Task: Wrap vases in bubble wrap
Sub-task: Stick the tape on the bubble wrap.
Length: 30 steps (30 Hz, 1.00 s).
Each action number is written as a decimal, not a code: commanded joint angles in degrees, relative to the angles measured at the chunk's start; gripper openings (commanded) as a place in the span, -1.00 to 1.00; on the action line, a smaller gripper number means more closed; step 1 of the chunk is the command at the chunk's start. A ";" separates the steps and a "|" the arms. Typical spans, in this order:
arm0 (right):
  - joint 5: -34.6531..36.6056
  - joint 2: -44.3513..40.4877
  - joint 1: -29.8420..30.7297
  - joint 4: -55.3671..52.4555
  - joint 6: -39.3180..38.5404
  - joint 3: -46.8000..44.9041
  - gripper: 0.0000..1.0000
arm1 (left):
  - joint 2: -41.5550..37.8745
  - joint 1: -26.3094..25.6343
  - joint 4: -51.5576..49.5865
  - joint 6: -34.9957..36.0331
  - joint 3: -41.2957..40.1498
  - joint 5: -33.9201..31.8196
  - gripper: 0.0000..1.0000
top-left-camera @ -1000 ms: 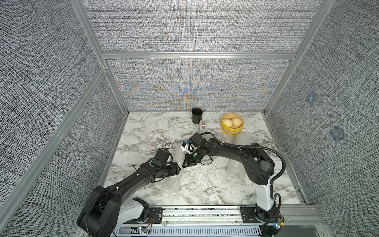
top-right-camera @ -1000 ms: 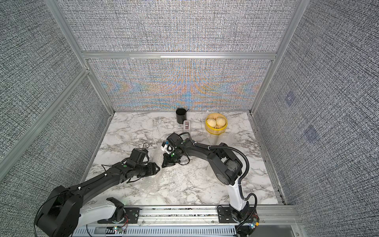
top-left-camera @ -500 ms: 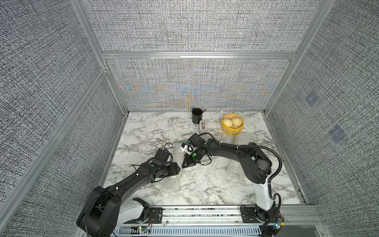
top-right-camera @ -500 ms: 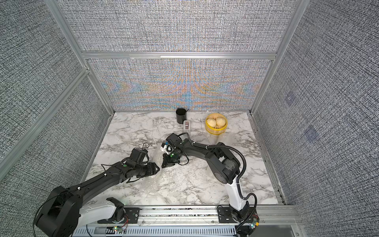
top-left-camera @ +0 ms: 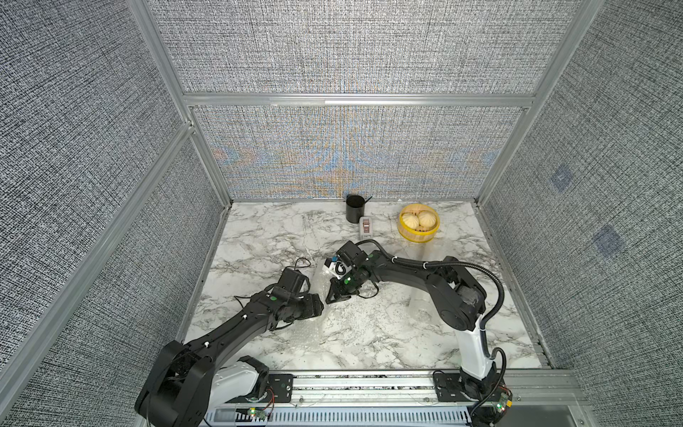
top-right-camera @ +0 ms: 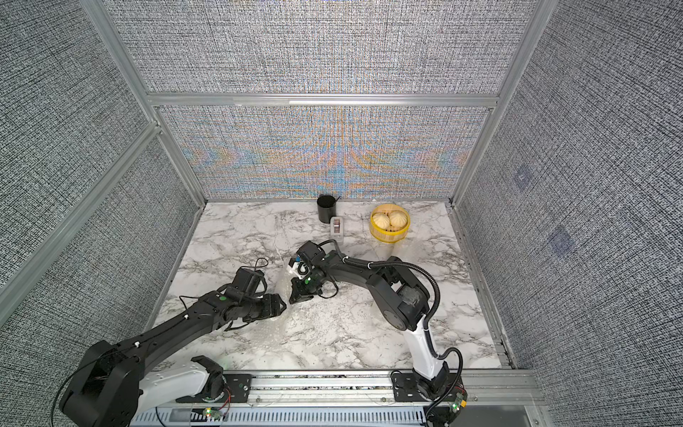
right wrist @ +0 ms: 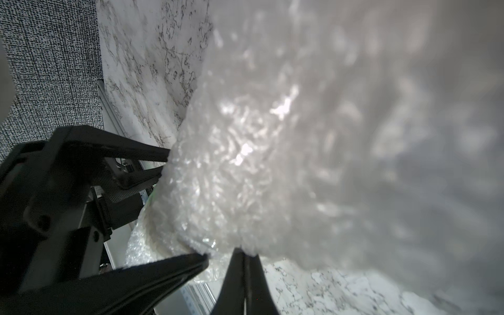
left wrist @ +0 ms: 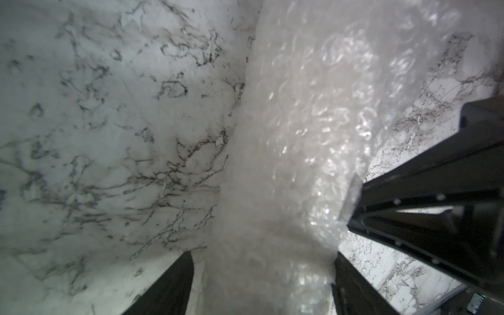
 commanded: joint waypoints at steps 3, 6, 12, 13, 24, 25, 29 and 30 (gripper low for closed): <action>0.43 0.27 0.32 -0.55 -0.36 0.68 -1.00 | -0.93 0.18 -0.57 0.72 2.39 -0.46 0.72; 0.43 0.40 0.43 -0.36 -0.42 0.74 -1.00 | 0.18 0.20 -0.56 0.54 4.81 -2.39 0.72; 0.95 0.00 0.52 -0.39 -0.19 0.36 -1.00 | 5.45 0.71 0.18 0.28 7.58 -4.20 0.63; 1.04 -0.17 0.53 -0.22 -0.11 0.17 -1.00 | 5.83 0.78 0.76 0.19 7.27 -4.25 0.59; 1.46 -0.14 0.52 0.27 0.08 -0.38 -1.00 | 6.16 1.53 3.37 -0.29 4.23 -2.39 0.27; 1.51 -0.13 0.53 0.20 -0.05 -0.39 -1.00 | 5.43 1.68 3.50 -0.52 3.60 -2.45 0.23; 1.93 -0.04 0.57 0.20 -0.10 -0.30 -1.00 | 4.11 1.83 3.53 -0.32 2.37 -2.45 0.24; 1.88 0.18 0.57 0.18 -0.13 -0.15 -1.00 | 4.01 1.85 3.56 -0.22 2.46 -2.00 0.25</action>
